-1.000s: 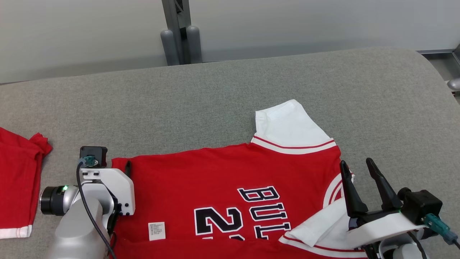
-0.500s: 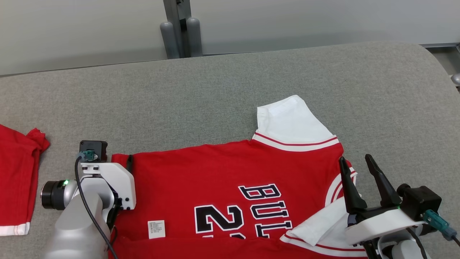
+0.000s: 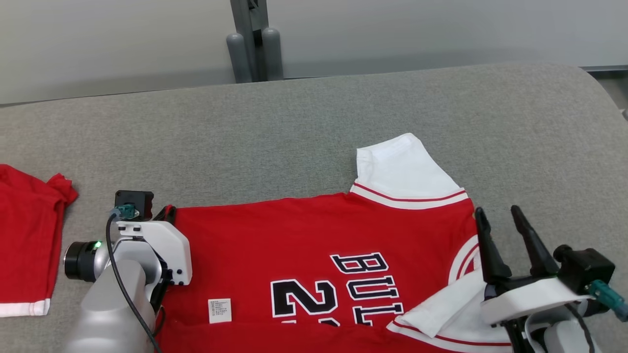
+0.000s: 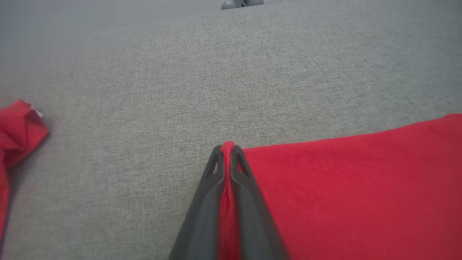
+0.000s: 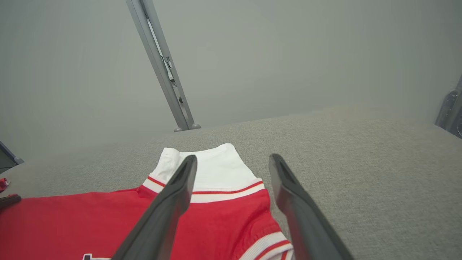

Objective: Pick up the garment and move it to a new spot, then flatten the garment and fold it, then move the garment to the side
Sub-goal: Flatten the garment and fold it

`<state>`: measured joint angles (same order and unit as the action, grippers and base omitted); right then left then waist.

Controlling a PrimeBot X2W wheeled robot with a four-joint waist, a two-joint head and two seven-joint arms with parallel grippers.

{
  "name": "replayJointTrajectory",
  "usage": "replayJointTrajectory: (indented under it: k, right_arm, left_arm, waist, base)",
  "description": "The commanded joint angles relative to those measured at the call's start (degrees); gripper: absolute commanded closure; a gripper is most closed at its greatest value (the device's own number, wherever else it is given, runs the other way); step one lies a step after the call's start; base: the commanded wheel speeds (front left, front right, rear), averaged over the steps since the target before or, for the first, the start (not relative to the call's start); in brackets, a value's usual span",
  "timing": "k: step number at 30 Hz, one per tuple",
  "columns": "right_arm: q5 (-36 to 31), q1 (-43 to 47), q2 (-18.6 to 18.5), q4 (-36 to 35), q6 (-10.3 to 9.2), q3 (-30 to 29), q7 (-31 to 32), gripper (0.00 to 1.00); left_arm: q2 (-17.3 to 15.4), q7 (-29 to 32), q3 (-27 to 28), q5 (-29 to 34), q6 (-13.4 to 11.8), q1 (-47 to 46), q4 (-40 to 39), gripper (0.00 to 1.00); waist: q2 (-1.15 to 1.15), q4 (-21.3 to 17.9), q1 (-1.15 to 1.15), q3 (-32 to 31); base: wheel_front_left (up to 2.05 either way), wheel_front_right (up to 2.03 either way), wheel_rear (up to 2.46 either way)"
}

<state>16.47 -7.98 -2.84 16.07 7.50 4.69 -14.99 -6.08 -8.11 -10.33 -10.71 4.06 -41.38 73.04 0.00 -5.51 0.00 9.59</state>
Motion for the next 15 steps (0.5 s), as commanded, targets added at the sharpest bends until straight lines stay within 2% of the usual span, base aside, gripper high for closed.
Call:
replayJointTrajectory:
  k: [1,5,11,15]
  right_arm:
    - [0.5,-1.3,-0.7,0.4,-0.02,-0.7,-0.3,0.00]
    - [5.2,-5.1,-2.6,4.3,-0.02,-0.8,-0.3,0.00]
    - [8.1,-16.2,-7.1,13.2,-0.02,1.0,6.5,0.00]
    - [9.7,-24.0,-8.6,20.5,-0.02,1.5,11.4,0.00]
  left_arm:
    - [0.1,-1.1,-0.3,-0.5,0.3,0.0,0.1,1.00]
    - [1.0,-3.1,-1.4,0.0,0.5,0.3,-0.2,1.00]
    - [2.4,-5.0,-3.6,0.4,0.9,-0.2,-1.5,1.00]
    - [2.8,-5.7,-5.1,0.0,1.2,-0.3,-2.6,1.00]
  waist:
    - [0.00,0.7,0.00,-0.3]
    - [0.00,2.7,0.00,-0.3]
    - [0.00,6.3,0.00,1.6]
    - [0.00,8.9,0.00,2.8]
  base:
    - [0.00,0.00,0.00]
    - [0.00,0.00,0.00]
    - [0.00,0.00,0.00]
    - [0.00,0.00,0.00]
